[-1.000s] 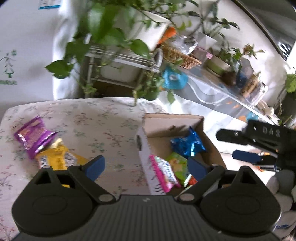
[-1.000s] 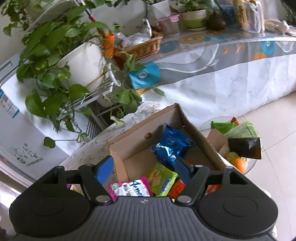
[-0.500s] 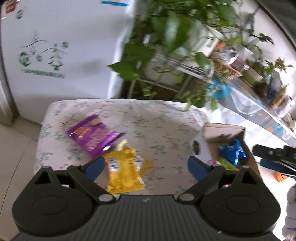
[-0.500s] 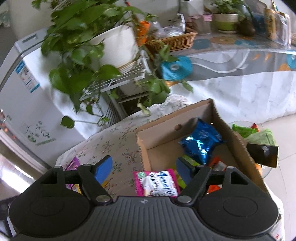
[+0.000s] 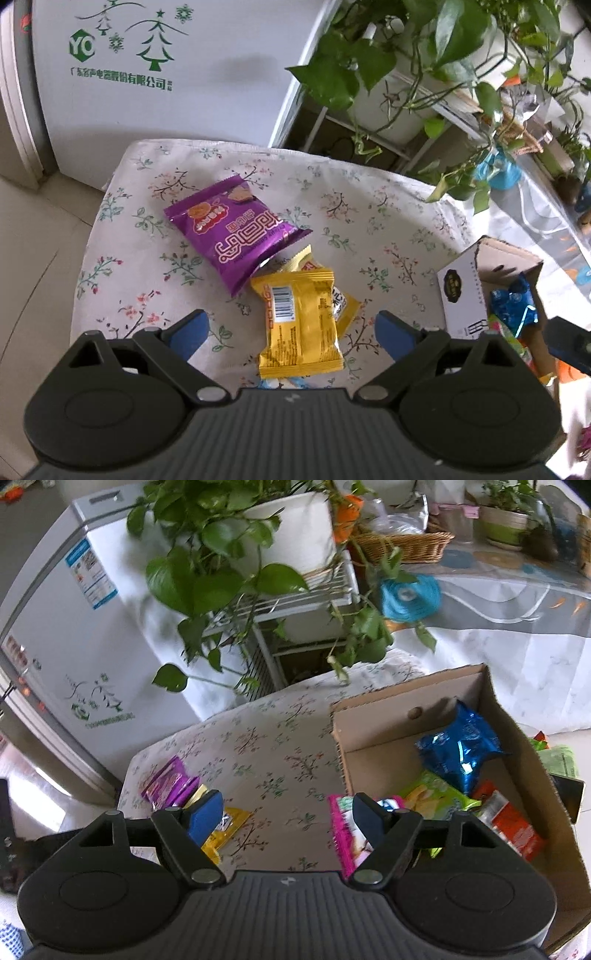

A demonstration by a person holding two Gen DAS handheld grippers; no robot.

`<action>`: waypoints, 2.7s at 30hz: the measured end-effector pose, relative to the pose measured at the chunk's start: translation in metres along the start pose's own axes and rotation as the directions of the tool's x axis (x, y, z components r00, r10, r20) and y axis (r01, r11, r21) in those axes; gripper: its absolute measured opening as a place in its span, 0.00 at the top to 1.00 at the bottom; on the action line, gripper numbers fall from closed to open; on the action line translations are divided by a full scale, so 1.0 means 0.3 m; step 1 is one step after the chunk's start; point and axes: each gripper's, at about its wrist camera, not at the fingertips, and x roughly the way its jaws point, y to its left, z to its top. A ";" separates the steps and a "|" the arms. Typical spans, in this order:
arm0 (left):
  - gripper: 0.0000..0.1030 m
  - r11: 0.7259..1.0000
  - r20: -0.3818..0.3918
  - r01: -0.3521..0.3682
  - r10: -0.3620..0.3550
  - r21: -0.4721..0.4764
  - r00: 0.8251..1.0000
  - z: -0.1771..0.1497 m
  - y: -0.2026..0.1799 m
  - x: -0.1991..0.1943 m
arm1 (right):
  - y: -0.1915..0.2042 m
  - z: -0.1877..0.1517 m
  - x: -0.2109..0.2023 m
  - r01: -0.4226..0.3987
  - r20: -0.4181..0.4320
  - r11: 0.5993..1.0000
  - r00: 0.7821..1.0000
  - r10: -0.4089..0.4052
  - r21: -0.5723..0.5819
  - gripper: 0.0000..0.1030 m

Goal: Organize snacks
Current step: 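Move the left tool back to the yellow pack and grasp it, then grasp the white-and-blue Amerta pack with the right tool, then carry the yellow and Amerta packs to the box and release both inside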

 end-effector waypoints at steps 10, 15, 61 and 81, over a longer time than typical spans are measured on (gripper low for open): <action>0.07 0.998 -0.032 -0.020 0.022 0.054 0.999 -0.013 -0.042 0.115 | 0.067 -0.047 0.045 -0.034 -0.077 0.998 0.997 0.030 -0.055 0.19; 0.07 0.998 -0.043 -0.052 0.054 0.043 0.998 -0.020 -0.036 0.170 | 0.088 -0.070 0.068 -0.055 -0.125 0.998 0.991 0.050 -0.041 0.19; 0.51 0.998 0.137 -0.029 0.036 -0.056 0.990 0.068 0.199 -0.127 | 0.483 -0.381 0.385 0.114 -0.267 0.958 0.946 -0.185 -0.262 0.20; 0.51 0.999 0.133 -0.023 0.028 -0.045 0.991 0.059 0.161 -0.119 | 0.375 -0.216 0.275 0.045 -0.185 0.985 0.980 -0.077 -0.168 0.45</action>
